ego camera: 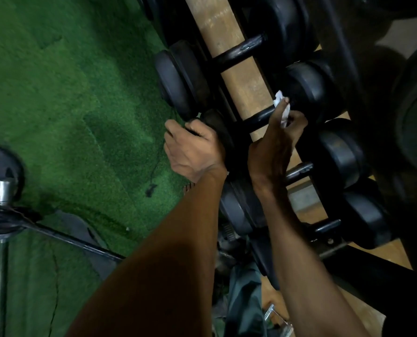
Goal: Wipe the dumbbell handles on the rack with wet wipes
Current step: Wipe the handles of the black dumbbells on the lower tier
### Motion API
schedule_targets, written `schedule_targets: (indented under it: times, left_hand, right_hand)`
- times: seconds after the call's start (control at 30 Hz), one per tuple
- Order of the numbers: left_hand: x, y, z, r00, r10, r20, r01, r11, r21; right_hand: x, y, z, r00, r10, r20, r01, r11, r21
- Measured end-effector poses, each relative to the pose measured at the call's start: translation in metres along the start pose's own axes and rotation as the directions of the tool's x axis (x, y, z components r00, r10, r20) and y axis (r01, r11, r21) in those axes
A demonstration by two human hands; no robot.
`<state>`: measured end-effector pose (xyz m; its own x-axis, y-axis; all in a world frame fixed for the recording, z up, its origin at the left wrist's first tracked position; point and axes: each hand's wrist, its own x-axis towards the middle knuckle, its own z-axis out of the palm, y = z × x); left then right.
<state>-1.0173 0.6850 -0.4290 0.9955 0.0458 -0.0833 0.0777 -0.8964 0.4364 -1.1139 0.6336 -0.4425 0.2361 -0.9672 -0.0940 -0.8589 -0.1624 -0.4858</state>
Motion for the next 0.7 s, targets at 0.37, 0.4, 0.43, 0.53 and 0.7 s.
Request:
schedule_targets:
  times: [0.37,0.4,0.43,0.53,0.7]
  left_hand:
    - [-0.002,0.001,0.0,1.0,0.003,-0.016,-0.003,1.0,-0.012]
    - [-0.002,0.001,0.0,1.0,0.003,-0.016,-0.003,1.0,-0.015]
    - [-0.002,0.001,0.0,1.0,0.004,-0.016,-0.005,1.0,-0.016]
    - [-0.002,0.001,0.0,1.0,0.013,-0.016,-0.013,1.0,-0.013]
    - [-0.002,0.002,0.0,1.0,0.009,-0.023,-0.009,1.0,-0.009]
  right_hand:
    - [0.017,0.005,-0.019,0.988,-0.046,0.145,0.072,0.981,-0.182]
    - [0.016,0.005,-0.021,0.982,-0.057,0.178,0.093,0.976,-0.197]
    - [0.015,0.005,-0.024,0.974,-0.066,0.215,0.108,0.976,-0.19]
    - [0.012,0.006,-0.029,0.943,-0.113,0.314,0.154,0.982,-0.111]
    - [-0.001,0.01,-0.02,0.872,-0.156,0.464,0.09,0.983,0.161]
